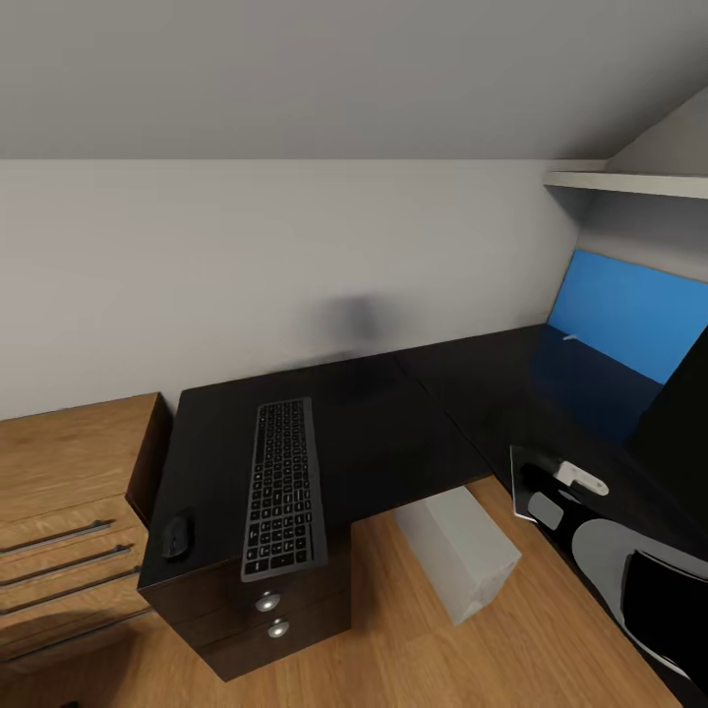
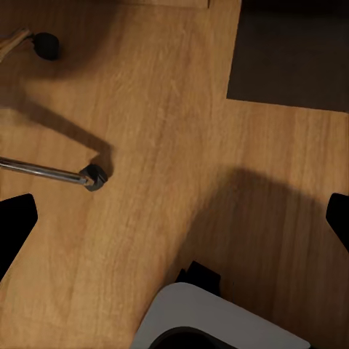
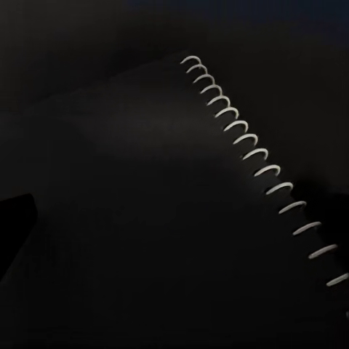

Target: In the bedroom, organize the workspace by keeping the computer under the desk, ensuring the monitor is on the desk, placing the keyboard on the desk next to the monitor, placing the mouse on the desk next to the keyboard, moving the folder from the swivel chair onto the desk next to the mouse, stacking the notebook on top of the folder with the pen on top of the notebook, and positioning the swivel chair next to the desk.

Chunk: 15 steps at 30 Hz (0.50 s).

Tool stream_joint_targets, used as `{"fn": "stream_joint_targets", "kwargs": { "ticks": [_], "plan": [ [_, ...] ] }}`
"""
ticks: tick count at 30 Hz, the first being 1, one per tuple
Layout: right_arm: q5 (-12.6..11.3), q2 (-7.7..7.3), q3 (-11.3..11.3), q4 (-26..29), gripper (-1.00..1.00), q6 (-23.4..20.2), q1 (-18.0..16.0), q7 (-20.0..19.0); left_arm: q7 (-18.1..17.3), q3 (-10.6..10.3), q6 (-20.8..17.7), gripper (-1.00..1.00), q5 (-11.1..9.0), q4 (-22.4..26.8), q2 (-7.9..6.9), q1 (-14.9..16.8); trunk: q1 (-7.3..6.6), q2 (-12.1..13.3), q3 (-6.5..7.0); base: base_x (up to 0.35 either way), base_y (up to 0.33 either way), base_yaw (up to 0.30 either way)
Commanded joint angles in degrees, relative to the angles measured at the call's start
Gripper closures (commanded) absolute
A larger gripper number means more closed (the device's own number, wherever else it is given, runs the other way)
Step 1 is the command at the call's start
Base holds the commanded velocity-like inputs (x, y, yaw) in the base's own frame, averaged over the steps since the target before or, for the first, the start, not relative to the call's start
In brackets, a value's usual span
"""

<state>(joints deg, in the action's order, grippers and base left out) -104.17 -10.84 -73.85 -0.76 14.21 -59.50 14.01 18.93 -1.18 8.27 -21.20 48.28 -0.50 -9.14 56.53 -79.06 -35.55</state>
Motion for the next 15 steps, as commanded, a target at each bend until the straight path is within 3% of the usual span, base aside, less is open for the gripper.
{"fn": "stream_joint_targets", "kwargs": {
  "ticks": [1, 15],
  "plan": [
    [-1.4, 0.03, 1.3, 0.1, -1.00, -1.4, 0.0, 0.0, 0.1, -0.1, 0.2, -1.00, -0.5, 0.1, -0.03, 0.0, 0.01, 0.0, -0.05, -0.001, 0.053, 0.000],
    [-1.4, 0.03, 1.3, 0.1, -1.00, -1.3, 0.0, 0.0, 0.1, -0.1, 0.2, -1.00, -0.5, 0.0, -0.03, 0.0, 0.01, 0.0, -0.05, -0.004, 0.011, 0.000]
  ]
}}
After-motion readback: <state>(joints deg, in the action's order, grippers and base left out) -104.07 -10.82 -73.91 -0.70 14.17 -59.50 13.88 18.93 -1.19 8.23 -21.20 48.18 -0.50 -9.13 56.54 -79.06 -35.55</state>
